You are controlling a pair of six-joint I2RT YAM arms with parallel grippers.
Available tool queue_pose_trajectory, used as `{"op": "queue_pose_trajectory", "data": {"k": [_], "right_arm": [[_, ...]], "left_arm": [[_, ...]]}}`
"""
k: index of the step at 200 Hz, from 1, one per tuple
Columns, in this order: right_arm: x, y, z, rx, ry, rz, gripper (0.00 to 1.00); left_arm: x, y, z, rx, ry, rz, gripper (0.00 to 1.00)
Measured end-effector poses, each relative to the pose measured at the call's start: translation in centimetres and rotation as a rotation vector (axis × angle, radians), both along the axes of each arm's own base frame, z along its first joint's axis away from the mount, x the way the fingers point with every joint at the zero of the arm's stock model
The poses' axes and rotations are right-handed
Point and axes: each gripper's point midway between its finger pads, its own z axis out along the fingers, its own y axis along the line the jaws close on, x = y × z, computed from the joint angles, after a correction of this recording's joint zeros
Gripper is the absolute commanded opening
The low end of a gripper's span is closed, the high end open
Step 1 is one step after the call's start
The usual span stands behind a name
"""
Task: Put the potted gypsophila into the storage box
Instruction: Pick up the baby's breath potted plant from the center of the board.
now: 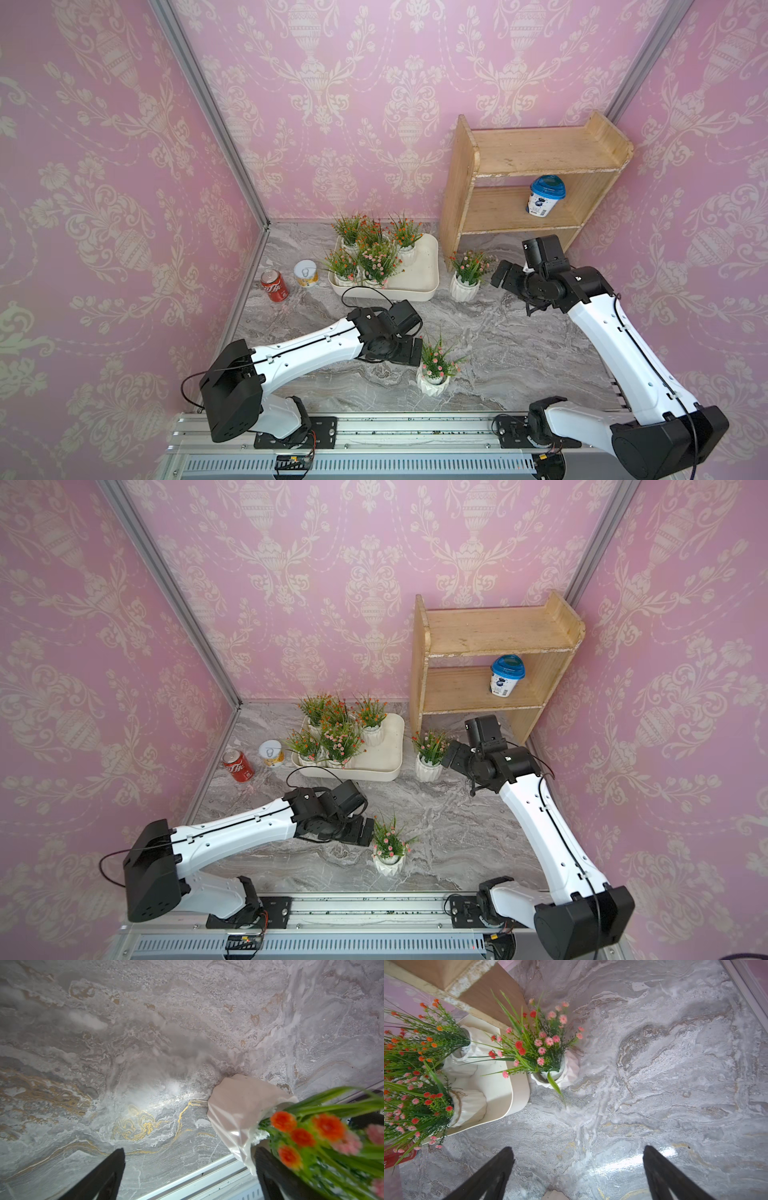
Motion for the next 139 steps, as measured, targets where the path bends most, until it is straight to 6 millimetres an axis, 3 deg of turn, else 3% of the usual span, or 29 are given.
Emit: {"op": "queue_pose_trajectory", "data": {"k": [90, 139], "right_arm": [[0.2, -1.2, -1.0, 0.036, 0.003, -0.022, 0.99], [-0.1, -1.2, -3.0, 0.052, 0.049, -0.025, 1.0]], "left_arm": [[-1.1, -1.6, -0.7, 0.025, 0.015, -0.061, 0.96], [-1.6, -2.2, -1.3, 0.043, 0.022, -0.085, 0.94]]}}
